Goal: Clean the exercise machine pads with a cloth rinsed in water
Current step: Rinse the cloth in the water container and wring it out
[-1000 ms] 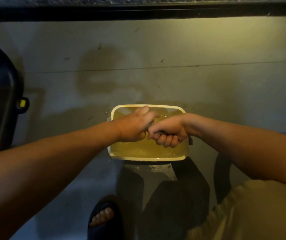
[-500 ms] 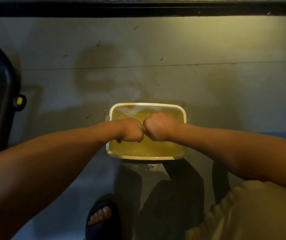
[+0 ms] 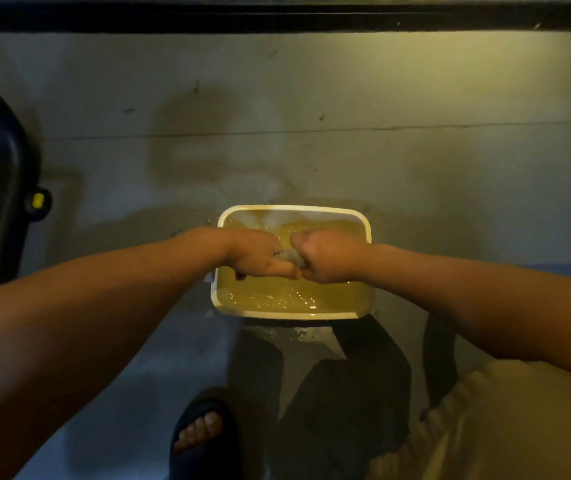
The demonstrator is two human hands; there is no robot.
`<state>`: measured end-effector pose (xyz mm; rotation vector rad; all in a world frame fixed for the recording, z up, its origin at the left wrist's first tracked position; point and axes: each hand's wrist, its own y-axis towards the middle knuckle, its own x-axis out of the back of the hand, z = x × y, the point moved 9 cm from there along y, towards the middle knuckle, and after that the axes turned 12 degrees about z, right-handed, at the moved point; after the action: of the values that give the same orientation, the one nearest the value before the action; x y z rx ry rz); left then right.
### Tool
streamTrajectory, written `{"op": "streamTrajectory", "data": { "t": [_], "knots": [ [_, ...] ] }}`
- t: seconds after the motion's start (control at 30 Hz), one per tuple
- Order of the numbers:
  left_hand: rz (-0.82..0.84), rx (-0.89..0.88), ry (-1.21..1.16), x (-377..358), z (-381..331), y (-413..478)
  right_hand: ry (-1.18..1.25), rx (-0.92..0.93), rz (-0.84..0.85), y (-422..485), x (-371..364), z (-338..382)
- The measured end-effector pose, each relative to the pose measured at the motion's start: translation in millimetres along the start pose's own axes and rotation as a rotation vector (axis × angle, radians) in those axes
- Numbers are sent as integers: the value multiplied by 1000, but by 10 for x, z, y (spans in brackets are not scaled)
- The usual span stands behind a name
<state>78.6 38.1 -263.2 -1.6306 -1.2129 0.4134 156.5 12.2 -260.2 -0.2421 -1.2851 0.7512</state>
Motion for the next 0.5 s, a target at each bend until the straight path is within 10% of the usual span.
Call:
{"op": "streamTrajectory", "data": {
  "t": [0.27,0.5],
  "knots": [
    [-206,-181,444,121,-49,-58,1396,-89,554,-108,-314,-39],
    [-560,-367,583,185,-155,-254,1803,28,849,-212,-429,110]
  ]
}}
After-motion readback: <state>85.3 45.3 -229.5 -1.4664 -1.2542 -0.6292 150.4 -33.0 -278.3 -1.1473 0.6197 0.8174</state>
